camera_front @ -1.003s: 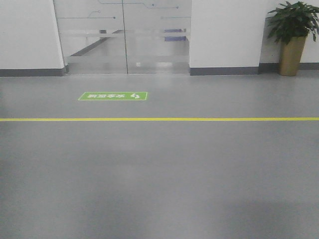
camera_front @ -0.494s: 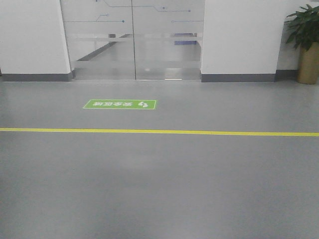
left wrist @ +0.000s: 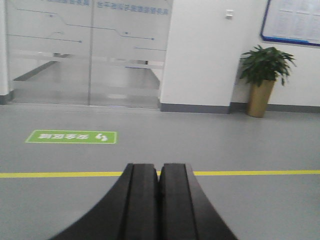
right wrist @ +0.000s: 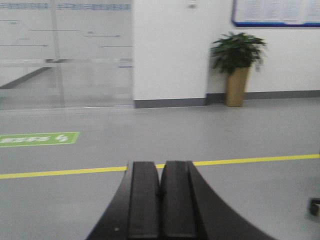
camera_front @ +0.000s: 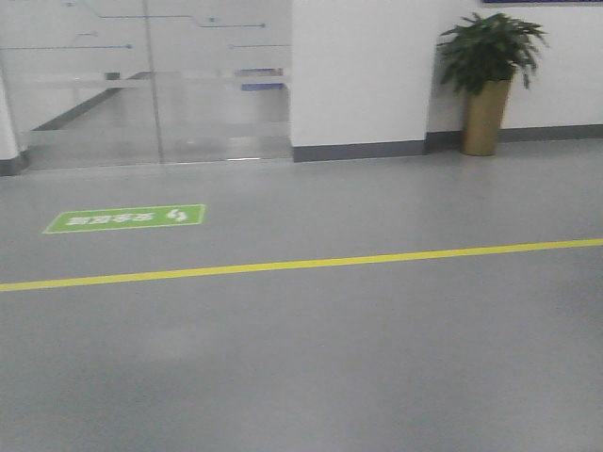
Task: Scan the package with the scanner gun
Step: 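Turn the base and drive up to the red-framed table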
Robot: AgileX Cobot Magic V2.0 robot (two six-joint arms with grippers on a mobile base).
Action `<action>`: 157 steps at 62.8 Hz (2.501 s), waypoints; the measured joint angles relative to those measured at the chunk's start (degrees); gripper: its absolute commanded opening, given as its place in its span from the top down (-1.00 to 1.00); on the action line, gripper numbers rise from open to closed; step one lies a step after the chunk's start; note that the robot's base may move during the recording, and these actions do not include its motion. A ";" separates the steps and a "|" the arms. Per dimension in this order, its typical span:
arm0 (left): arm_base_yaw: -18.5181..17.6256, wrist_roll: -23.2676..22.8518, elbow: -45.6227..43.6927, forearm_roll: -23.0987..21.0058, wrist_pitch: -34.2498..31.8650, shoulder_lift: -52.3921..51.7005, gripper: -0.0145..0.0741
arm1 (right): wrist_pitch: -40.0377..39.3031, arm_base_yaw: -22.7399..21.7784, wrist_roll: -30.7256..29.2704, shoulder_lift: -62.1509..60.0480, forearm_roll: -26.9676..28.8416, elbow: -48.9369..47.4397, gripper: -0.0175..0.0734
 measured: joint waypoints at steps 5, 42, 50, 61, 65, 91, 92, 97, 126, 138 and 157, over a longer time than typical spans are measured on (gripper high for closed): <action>0.00 0.00 0.00 0.00 0.00 0.00 0.90 | 0.00 0.00 0.00 0.00 0.00 0.00 0.99; 0.00 -0.11 0.00 0.00 0.00 0.00 0.90 | 0.00 0.00 0.00 0.00 0.00 0.00 0.99; 0.00 -0.11 0.00 0.00 0.00 0.00 0.90 | 0.00 0.00 0.00 0.00 0.00 0.00 0.99; 0.00 -0.11 0.00 0.00 0.00 0.00 0.90 | 0.00 0.00 0.00 0.00 0.00 0.00 0.99; 0.00 -0.11 0.00 0.00 0.00 0.00 0.90 | 0.00 0.00 0.00 0.00 0.00 0.00 0.99; 0.00 -0.11 0.00 0.00 0.00 0.00 0.90 | 0.00 0.00 0.00 0.00 0.00 0.00 0.99; 0.00 -0.11 0.00 0.00 0.00 0.00 0.90 | 0.00 0.00 0.00 0.00 0.00 0.00 0.99; 0.00 -0.11 0.00 0.00 0.00 0.00 0.90 | 0.00 0.00 0.00 0.00 0.00 0.00 0.99; 0.00 -0.11 0.00 0.00 0.00 0.00 0.90 | -0.04 0.00 0.00 0.00 0.00 0.00 0.99; 0.00 -0.11 0.00 0.00 0.00 0.00 0.90 | -0.04 0.00 0.00 0.00 0.00 0.00 0.99; 0.00 -0.11 0.00 0.00 0.00 0.00 0.90 | -0.04 0.00 0.00 0.00 0.00 0.00 0.99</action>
